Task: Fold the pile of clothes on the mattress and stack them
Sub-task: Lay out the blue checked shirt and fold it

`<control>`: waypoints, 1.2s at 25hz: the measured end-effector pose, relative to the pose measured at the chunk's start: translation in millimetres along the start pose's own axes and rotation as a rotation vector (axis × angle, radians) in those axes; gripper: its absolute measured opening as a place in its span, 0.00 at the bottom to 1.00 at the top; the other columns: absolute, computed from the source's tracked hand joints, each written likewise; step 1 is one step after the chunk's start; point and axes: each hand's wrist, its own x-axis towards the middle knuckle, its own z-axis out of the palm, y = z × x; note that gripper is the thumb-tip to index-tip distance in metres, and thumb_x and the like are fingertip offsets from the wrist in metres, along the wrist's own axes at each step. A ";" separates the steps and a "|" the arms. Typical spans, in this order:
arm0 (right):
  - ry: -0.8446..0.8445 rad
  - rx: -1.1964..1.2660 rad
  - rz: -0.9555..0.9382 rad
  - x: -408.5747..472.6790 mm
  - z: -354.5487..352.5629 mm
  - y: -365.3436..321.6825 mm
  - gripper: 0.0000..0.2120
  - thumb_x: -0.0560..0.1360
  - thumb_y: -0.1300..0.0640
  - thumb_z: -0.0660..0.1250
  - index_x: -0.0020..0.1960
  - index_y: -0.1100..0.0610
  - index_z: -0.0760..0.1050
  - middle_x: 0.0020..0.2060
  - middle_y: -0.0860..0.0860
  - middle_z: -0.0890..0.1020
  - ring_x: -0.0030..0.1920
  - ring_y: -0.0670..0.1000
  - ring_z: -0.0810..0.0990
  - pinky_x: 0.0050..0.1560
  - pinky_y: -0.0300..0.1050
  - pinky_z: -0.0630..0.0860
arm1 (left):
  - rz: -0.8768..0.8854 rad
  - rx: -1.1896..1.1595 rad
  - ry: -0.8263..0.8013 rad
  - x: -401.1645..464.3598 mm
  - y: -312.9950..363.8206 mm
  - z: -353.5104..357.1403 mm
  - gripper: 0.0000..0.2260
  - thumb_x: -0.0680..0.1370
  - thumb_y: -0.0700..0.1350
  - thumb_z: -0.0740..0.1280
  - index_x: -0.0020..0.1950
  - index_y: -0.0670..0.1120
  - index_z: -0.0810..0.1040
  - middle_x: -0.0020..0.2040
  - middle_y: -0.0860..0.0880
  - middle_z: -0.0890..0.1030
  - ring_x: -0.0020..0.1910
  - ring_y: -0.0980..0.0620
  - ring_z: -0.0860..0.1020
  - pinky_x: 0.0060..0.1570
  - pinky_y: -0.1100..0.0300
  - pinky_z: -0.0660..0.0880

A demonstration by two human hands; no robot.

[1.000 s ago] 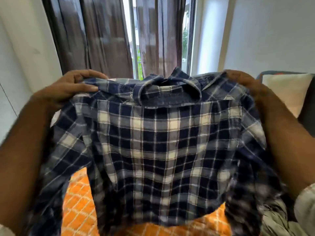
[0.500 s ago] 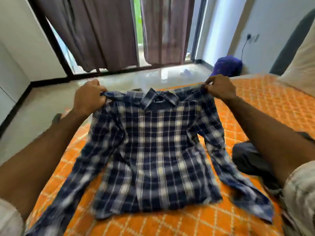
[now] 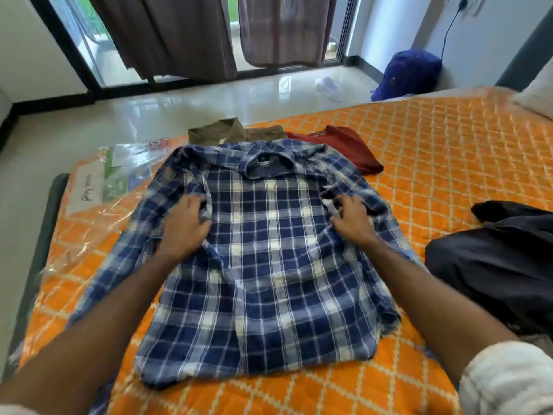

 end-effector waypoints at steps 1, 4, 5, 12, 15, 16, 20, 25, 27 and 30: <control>0.042 -0.005 0.051 -16.1 11.4 14.8 0.23 0.79 0.54 0.70 0.71 0.56 0.68 0.66 0.57 0.68 0.67 0.60 0.69 0.68 0.59 0.69 | -0.014 0.079 -0.041 -25.7 -5.7 17.2 0.26 0.76 0.46 0.72 0.73 0.45 0.69 0.72 0.42 0.68 0.69 0.37 0.69 0.65 0.39 0.71; 0.107 0.024 0.042 -69.9 25.9 46.7 0.20 0.79 0.53 0.68 0.69 0.51 0.69 0.65 0.54 0.68 0.66 0.59 0.67 0.68 0.64 0.68 | 0.027 0.212 -0.069 -92.3 -11.4 42.8 0.21 0.79 0.48 0.69 0.71 0.47 0.72 0.73 0.43 0.68 0.69 0.38 0.68 0.63 0.38 0.72; 0.102 0.034 0.000 -86.7 27.2 58.9 0.18 0.79 0.55 0.68 0.67 0.49 0.70 0.62 0.53 0.68 0.65 0.59 0.68 0.66 0.65 0.69 | 0.079 0.232 -0.067 -111.8 -10.8 43.4 0.20 0.79 0.48 0.68 0.70 0.47 0.72 0.73 0.44 0.68 0.68 0.40 0.69 0.62 0.39 0.72; -0.165 0.104 -0.141 -189.0 0.7 101.0 0.15 0.75 0.60 0.68 0.60 0.50 0.76 0.57 0.49 0.66 0.60 0.56 0.67 0.61 0.55 0.69 | 0.422 0.433 -0.202 -201.7 -15.7 20.1 0.17 0.74 0.56 0.60 0.59 0.50 0.72 0.50 0.51 0.71 0.42 0.52 0.68 0.43 0.55 0.69; -0.210 0.076 -0.131 -196.0 -6.7 102.2 0.17 0.75 0.60 0.70 0.62 0.52 0.75 0.59 0.52 0.66 0.62 0.58 0.68 0.63 0.57 0.70 | 0.373 0.421 -0.229 -225.8 -11.5 7.9 0.22 0.69 0.59 0.60 0.57 0.47 0.73 0.47 0.50 0.71 0.41 0.48 0.71 0.39 0.54 0.66; -0.184 0.108 -0.120 -196.9 -7.0 102.1 0.16 0.75 0.63 0.71 0.61 0.53 0.76 0.59 0.52 0.67 0.61 0.58 0.70 0.62 0.56 0.73 | 0.373 0.435 -0.246 -232.2 -11.8 6.2 0.24 0.69 0.62 0.61 0.58 0.47 0.73 0.50 0.49 0.72 0.44 0.46 0.72 0.40 0.53 0.68; -0.027 0.293 -0.001 -202.6 -6.1 100.1 0.11 0.77 0.71 0.66 0.51 0.57 0.78 0.54 0.54 0.78 0.53 0.57 0.80 0.49 0.56 0.81 | 0.279 0.462 -0.449 -245.0 -8.6 -8.0 0.35 0.69 0.65 0.62 0.71 0.50 0.66 0.70 0.47 0.67 0.64 0.44 0.68 0.59 0.51 0.70; 0.182 0.438 0.168 -210.6 -21.9 101.8 0.13 0.79 0.72 0.59 0.50 0.57 0.78 0.49 0.56 0.83 0.44 0.57 0.80 0.42 0.52 0.78 | 0.258 0.393 -0.449 -251.6 -9.9 -13.0 0.26 0.73 0.55 0.67 0.70 0.50 0.68 0.70 0.49 0.65 0.64 0.47 0.68 0.60 0.54 0.72; 0.286 0.519 0.231 -216.1 -26.3 100.5 0.14 0.77 0.71 0.57 0.50 0.56 0.76 0.46 0.56 0.81 0.39 0.55 0.77 0.36 0.48 0.73 | 0.219 0.329 -0.354 -256.5 -10.3 -10.1 0.19 0.76 0.46 0.68 0.66 0.48 0.70 0.64 0.50 0.69 0.60 0.49 0.71 0.55 0.57 0.73; 0.329 0.592 0.297 -220.6 -23.3 99.2 0.17 0.75 0.71 0.53 0.47 0.54 0.74 0.42 0.56 0.80 0.34 0.59 0.78 0.30 0.49 0.74 | 0.148 0.224 -0.262 -256.7 -2.9 -9.1 0.11 0.80 0.43 0.65 0.63 0.48 0.73 0.59 0.51 0.71 0.54 0.53 0.72 0.49 0.59 0.73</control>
